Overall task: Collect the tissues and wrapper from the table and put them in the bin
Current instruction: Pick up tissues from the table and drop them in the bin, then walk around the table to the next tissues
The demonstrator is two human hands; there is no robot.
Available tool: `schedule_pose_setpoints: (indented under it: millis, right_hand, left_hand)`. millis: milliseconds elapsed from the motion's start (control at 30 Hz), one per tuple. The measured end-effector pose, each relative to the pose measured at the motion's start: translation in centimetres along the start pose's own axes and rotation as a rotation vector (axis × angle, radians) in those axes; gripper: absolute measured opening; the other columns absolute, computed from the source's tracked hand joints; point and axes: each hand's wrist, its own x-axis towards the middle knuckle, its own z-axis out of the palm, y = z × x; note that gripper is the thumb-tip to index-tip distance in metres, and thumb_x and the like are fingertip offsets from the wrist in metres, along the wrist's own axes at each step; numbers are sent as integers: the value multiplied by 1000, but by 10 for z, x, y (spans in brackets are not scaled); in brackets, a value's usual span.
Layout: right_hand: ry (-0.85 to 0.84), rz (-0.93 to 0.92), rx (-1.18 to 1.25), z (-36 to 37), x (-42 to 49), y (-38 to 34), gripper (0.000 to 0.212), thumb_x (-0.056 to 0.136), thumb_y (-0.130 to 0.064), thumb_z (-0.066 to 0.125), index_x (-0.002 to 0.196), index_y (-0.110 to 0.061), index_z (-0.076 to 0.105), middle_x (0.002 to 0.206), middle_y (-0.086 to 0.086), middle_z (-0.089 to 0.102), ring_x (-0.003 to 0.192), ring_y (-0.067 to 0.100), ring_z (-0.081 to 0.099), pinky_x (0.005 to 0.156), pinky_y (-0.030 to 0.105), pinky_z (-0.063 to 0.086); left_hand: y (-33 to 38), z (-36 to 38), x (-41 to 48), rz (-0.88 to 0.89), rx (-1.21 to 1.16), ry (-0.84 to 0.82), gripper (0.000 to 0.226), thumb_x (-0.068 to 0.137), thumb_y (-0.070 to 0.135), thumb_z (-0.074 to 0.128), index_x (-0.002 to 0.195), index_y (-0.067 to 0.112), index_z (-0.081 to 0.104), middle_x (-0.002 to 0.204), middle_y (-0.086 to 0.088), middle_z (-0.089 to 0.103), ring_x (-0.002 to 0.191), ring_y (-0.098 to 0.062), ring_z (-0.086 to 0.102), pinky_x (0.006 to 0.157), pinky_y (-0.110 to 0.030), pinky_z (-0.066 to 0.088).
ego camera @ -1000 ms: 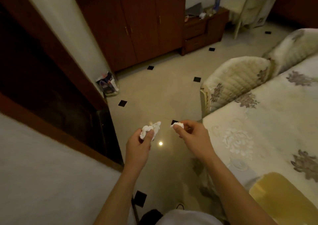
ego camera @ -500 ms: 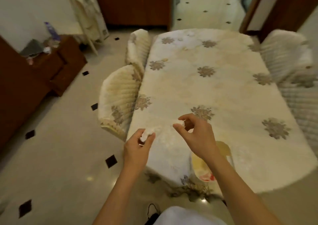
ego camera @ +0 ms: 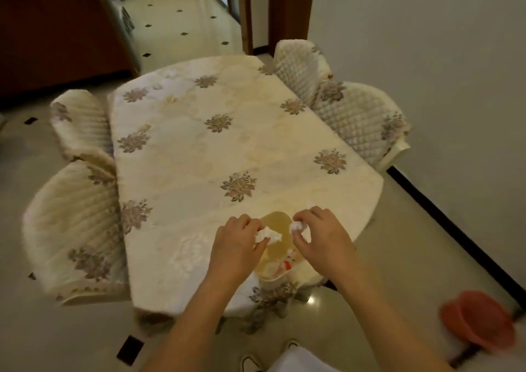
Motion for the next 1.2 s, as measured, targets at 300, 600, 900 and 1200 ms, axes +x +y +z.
schedule_pose_setpoints:
  millis: [300, 600, 900, 1200]
  right_hand:
    - [-126, 16, -87, 3, -7, 4, 44, 87, -33, 62, 129, -19, 59, 126, 5, 60, 116, 24, 54, 91, 42, 50]
    - [-132, -136, -121, 15, 11, -29, 47, 81, -32, 65, 125, -17, 62, 119, 6, 62, 113, 26, 56, 89, 43, 49]
    - [-247, -548, -57, 63, 40, -143, 46, 82, -39, 63, 122, -17, 64, 114, 8, 65, 108, 29, 60, 86, 43, 50]
    - [-396, -968, -9, 96, 10, -234, 48, 85, -44, 54, 124, -18, 62, 122, 8, 63, 111, 28, 56, 88, 39, 47]
  left_hand:
    - [-2, 12, -2, -43, 95, -103, 56, 86, 58, 58, 133, 30, 52, 129, 1, 58, 117, -24, 52, 87, -41, 46]
    - [-36, -18, -25, -172, 138, 105, 47, 84, 47, 65, 122, 20, 64, 121, -3, 65, 112, -26, 58, 85, -43, 49]
    - [-90, -77, -116, -566, 207, 263, 47, 86, 46, 61, 123, 17, 63, 121, -3, 65, 111, -25, 57, 89, -43, 48]
    - [-82, -115, -237, -1017, 309, 347, 48, 83, 44, 64, 123, 18, 62, 121, -4, 63, 110, -25, 55, 88, -42, 47]
